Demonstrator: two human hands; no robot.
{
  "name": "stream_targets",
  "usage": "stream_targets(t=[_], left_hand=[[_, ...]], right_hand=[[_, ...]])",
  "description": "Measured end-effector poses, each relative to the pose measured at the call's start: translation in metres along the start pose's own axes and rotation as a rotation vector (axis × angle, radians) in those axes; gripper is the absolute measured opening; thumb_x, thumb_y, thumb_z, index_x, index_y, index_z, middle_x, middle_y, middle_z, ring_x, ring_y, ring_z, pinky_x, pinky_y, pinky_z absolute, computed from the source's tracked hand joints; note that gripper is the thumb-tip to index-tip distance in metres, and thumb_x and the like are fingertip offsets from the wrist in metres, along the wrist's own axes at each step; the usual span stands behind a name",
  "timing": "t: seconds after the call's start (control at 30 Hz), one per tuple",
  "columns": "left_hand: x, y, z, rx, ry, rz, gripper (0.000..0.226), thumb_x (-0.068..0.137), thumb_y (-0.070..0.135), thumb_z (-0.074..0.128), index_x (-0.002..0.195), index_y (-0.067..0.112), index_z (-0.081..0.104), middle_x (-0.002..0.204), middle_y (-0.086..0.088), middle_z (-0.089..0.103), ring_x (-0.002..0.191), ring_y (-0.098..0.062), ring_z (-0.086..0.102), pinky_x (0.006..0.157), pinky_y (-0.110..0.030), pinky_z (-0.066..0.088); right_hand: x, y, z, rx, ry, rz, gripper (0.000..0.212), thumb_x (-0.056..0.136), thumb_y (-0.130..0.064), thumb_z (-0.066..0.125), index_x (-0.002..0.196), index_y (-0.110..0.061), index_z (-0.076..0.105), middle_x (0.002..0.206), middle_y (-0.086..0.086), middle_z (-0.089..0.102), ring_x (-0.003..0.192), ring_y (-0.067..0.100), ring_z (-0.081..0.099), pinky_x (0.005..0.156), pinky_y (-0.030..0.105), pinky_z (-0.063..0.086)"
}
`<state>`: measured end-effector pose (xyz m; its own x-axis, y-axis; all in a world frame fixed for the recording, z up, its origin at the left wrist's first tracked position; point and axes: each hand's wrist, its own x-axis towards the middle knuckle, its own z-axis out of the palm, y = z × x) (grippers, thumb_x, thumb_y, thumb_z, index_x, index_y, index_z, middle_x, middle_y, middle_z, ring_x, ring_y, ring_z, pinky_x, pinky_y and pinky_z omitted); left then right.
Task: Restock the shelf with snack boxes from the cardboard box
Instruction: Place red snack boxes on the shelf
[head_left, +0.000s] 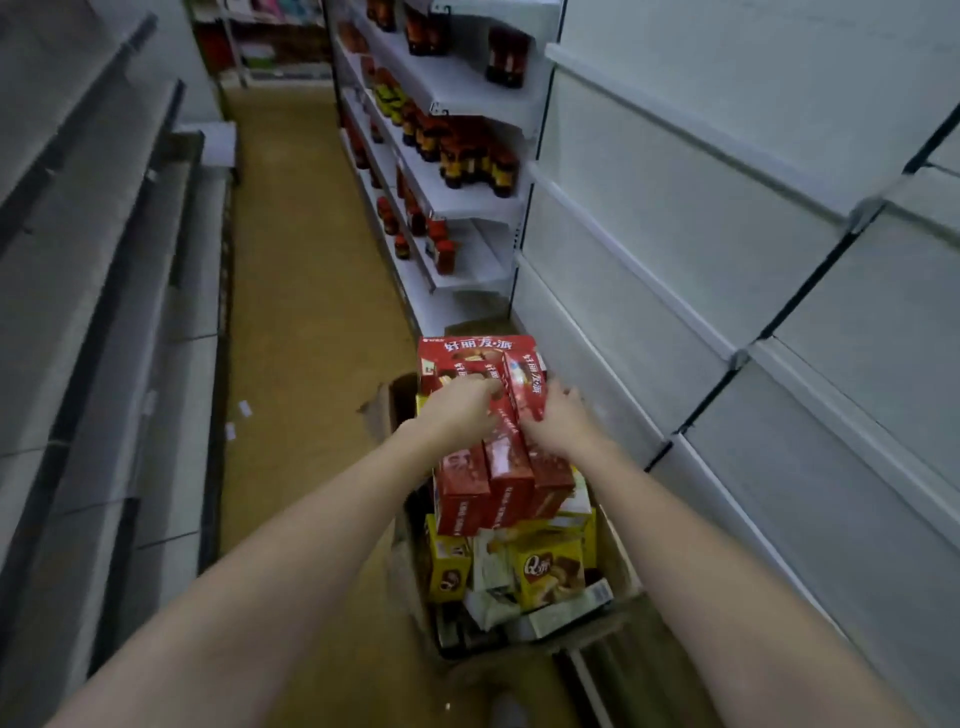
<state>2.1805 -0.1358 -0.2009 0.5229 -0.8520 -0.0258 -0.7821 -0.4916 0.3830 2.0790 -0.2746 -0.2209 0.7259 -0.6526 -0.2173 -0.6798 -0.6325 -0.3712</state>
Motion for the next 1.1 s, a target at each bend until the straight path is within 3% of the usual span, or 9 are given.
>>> stream_targets(t=[0.1,0.23,0.37,0.53,0.7,0.83,0.97,1.03,1.1], left_hand=[[0.011,0.011,0.01,0.047,-0.01,-0.047,0.023,0.085,0.021,0.059,0.107,0.013,0.059,0.105,-0.007,0.058,0.099,-0.029,0.057,0.075,-0.04,0.051],[0.018,0.019,0.024,0.134,-0.005,-0.123,0.023,0.087,0.025,0.059,0.106,0.011,0.059,0.107,-0.011,0.058,0.103,-0.031,0.055,0.078,-0.04,0.047],[0.021,0.025,0.037,0.142,-0.015,-0.195,0.024,0.086,0.021,0.058,0.109,0.013,0.061,0.112,-0.011,0.061,0.108,-0.032,0.053,0.081,-0.038,0.042],[0.02,0.044,0.034,0.002,-0.001,-0.306,0.008,0.086,0.01,0.053,0.093,0.013,0.057,0.104,-0.012,0.06,0.099,-0.031,0.057,0.069,-0.031,0.035],[0.011,0.055,0.022,0.034,0.045,-0.371,0.037,0.086,0.016,0.056,0.123,0.01,0.058,0.122,-0.011,0.059,0.112,-0.03,0.057,0.085,-0.04,0.05],[0.001,0.065,-0.009,0.066,0.164,-0.345,0.05,0.088,0.017,0.058,0.137,0.017,0.049,0.13,-0.007,0.054,0.12,-0.028,0.053,0.092,-0.043,0.05],[-0.022,0.079,-0.058,0.12,0.286,-0.304,0.07,0.086,0.025,0.07,0.147,0.025,0.035,0.141,-0.002,0.045,0.126,-0.026,0.049,0.097,-0.042,0.049],[-0.042,0.087,-0.086,0.195,0.335,-0.282,0.083,0.082,0.025,0.075,0.151,0.026,0.028,0.149,-0.002,0.038,0.132,-0.027,0.043,0.102,-0.043,0.046],[-0.066,0.091,-0.113,0.324,0.344,-0.278,0.092,0.079,0.028,0.079,0.153,0.027,0.025,0.154,-0.002,0.033,0.136,-0.03,0.037,0.108,-0.046,0.04]], right_hand=[[0.014,0.007,0.001,0.089,-0.053,-0.019,0.073,0.087,-0.049,0.062,0.135,-0.003,0.034,0.132,0.025,0.051,0.118,0.042,0.053,0.094,0.045,0.049],[0.029,0.011,0.007,0.155,-0.116,-0.008,0.093,0.082,-0.051,0.074,0.141,0.004,0.028,0.135,0.023,0.053,0.122,0.04,0.055,0.09,0.041,0.048],[0.034,0.011,0.001,0.129,-0.121,-0.064,0.087,0.083,-0.05,0.075,0.14,0.004,0.036,0.137,0.022,0.051,0.125,0.038,0.053,0.092,0.038,0.047],[0.039,0.022,-0.02,0.095,-0.09,-0.081,0.083,0.077,-0.051,0.076,0.137,-0.006,0.043,0.132,0.015,0.058,0.12,0.036,0.058,0.09,0.041,0.05],[0.034,0.025,-0.063,0.041,-0.053,-0.141,0.068,0.075,-0.049,0.077,0.125,-0.01,0.054,0.124,0.013,0.064,0.112,0.034,0.062,0.089,0.039,0.052],[0.017,0.012,-0.099,-0.013,-0.055,-0.292,0.052,0.069,-0.046,0.079,0.104,-0.017,0.055,0.113,0.012,0.066,0.103,0.034,0.063,0.087,0.043,0.055],[-0.015,-0.012,-0.138,-0.154,0.0,-0.421,0.044,0.07,-0.043,0.076,0.097,-0.019,0.051,0.101,0.008,0.062,0.099,0.031,0.063,0.079,0.037,0.053],[-0.036,-0.028,-0.158,-0.21,0.014,-0.473,0.048,0.069,-0.045,0.076,0.101,-0.018,0.052,0.098,0.005,0.059,0.094,0.029,0.061,0.075,0.035,0.05],[-0.059,-0.048,-0.174,-0.241,-0.003,-0.538,0.063,0.062,-0.051,0.075,0.111,-0.021,0.051,0.102,0.002,0.057,0.098,0.028,0.06,0.082,0.038,0.052]])
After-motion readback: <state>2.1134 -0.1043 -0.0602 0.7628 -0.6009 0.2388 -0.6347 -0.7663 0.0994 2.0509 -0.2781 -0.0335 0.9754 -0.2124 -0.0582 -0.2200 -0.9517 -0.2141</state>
